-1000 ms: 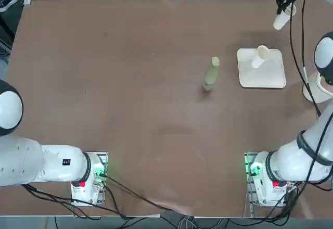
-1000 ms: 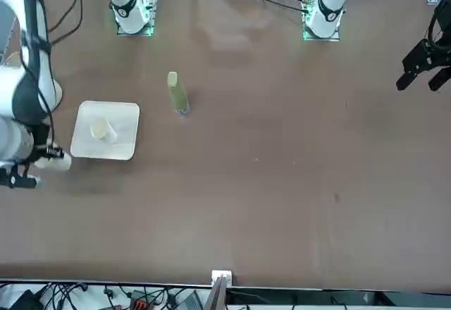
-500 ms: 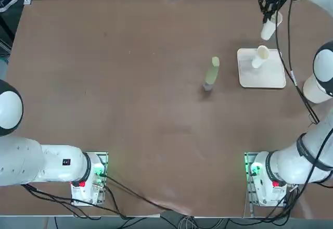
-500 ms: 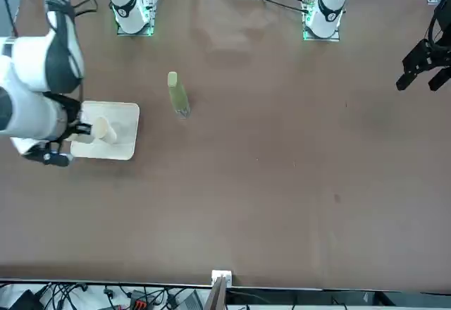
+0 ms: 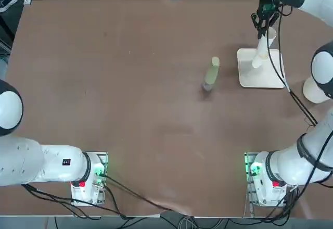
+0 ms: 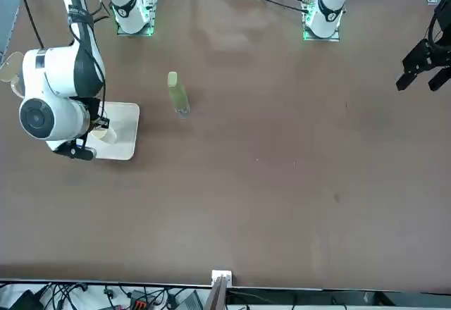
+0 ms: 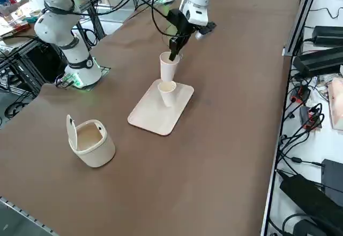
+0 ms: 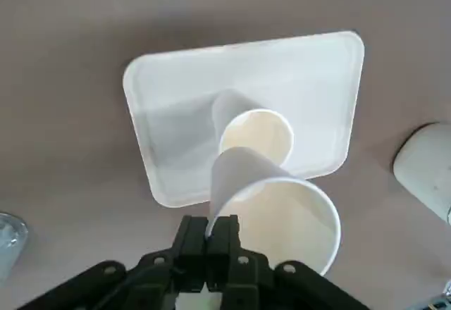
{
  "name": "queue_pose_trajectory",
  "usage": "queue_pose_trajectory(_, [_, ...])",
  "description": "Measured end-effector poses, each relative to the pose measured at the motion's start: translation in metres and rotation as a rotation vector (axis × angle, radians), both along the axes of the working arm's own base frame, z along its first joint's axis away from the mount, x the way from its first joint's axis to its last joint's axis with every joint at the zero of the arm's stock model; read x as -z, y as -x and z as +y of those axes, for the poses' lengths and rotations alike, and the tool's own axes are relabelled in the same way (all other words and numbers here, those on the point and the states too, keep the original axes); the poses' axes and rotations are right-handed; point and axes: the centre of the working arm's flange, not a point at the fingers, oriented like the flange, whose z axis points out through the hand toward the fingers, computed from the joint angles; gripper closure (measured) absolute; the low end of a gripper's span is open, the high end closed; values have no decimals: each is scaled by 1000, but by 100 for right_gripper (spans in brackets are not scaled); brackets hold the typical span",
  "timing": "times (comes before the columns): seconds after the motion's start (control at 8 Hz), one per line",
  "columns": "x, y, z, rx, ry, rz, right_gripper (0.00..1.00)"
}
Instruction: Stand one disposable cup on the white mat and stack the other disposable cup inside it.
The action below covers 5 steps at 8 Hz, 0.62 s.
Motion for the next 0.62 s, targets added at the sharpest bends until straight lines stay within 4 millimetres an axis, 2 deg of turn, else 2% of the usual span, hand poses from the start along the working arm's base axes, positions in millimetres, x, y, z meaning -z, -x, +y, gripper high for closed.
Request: queue_pose_trajectory(0.62, [4, -3, -10, 11, 5, -25, 98])
